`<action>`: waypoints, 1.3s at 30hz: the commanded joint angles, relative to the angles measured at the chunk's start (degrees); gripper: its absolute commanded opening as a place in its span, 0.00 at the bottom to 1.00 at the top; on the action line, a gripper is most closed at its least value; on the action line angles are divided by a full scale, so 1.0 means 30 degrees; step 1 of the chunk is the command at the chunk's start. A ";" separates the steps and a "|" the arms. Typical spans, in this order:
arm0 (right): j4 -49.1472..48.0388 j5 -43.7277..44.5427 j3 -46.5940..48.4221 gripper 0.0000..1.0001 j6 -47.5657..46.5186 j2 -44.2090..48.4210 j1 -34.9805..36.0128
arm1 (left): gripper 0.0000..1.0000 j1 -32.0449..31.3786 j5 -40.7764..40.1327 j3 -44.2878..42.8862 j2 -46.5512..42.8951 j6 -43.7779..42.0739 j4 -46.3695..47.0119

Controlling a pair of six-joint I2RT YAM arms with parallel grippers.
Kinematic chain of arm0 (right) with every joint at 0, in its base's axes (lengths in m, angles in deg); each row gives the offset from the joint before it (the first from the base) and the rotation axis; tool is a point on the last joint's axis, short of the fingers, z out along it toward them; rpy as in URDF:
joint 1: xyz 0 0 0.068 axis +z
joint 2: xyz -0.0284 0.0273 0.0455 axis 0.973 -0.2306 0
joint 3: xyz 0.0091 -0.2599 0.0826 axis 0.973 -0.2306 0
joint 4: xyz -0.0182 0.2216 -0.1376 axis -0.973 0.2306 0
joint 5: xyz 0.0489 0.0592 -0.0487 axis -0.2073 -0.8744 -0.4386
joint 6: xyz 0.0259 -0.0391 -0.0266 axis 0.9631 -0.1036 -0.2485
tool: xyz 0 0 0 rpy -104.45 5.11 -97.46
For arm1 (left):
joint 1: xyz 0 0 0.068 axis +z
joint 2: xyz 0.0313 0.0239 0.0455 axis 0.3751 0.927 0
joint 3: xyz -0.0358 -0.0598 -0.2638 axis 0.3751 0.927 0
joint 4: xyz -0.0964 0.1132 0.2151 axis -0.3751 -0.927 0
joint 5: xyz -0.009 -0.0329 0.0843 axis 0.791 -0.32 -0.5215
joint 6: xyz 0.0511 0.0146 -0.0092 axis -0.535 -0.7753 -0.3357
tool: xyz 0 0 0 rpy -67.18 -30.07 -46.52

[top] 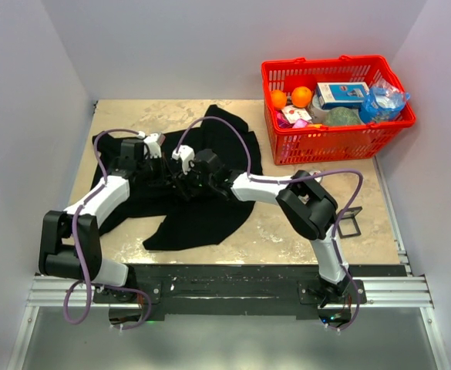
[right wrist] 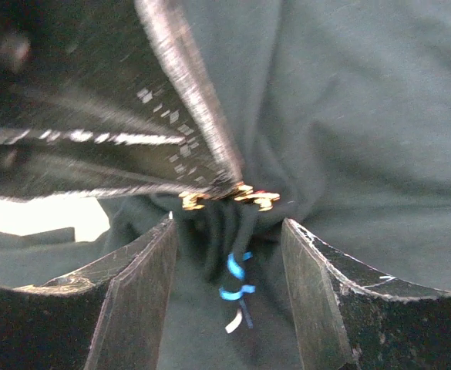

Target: Remove the brooch from the garment

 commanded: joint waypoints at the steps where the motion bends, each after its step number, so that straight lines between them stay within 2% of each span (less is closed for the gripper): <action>1: -0.0177 0.1242 0.0887 0.59 -0.0138 0.1080 -0.0142 | 0.00 0.0131 0.0365 0.0166 -0.0920 -0.0034 0.0798; 5: -0.0323 0.0511 0.1091 0.60 -0.0285 0.0642 -0.0200 | 0.00 0.0131 0.0483 0.0049 -0.1008 0.0025 0.0827; 10: -0.0645 0.0069 0.1471 0.52 -0.0314 0.0143 -0.0200 | 0.00 0.0131 0.0600 -0.0039 -0.1125 0.0084 0.0769; 13: -0.0705 -0.0133 0.1940 0.59 0.0037 0.0025 -0.0200 | 0.00 0.0131 0.0571 0.0078 -0.1242 0.0171 0.0798; 17: -0.0675 -0.1478 0.2234 0.60 0.0388 -0.0034 -0.0200 | 0.00 0.0189 0.0541 0.0079 -0.1243 0.0288 0.0943; 25: -0.0677 -0.1981 0.2263 0.65 0.1238 -0.0267 -0.0200 | 0.00 0.0423 0.0221 -0.0156 -0.1067 0.0582 0.0886; 30: -0.0529 -0.0729 0.2644 0.67 0.1502 -0.0589 -0.0171 | 0.00 0.0629 0.0481 -0.0273 -0.1066 0.1049 0.0886; 39: -0.0470 0.0420 0.2967 0.62 0.0859 -0.1322 -0.0171 | 0.00 0.0892 0.0746 -0.0566 -0.0920 0.1343 0.0739</action>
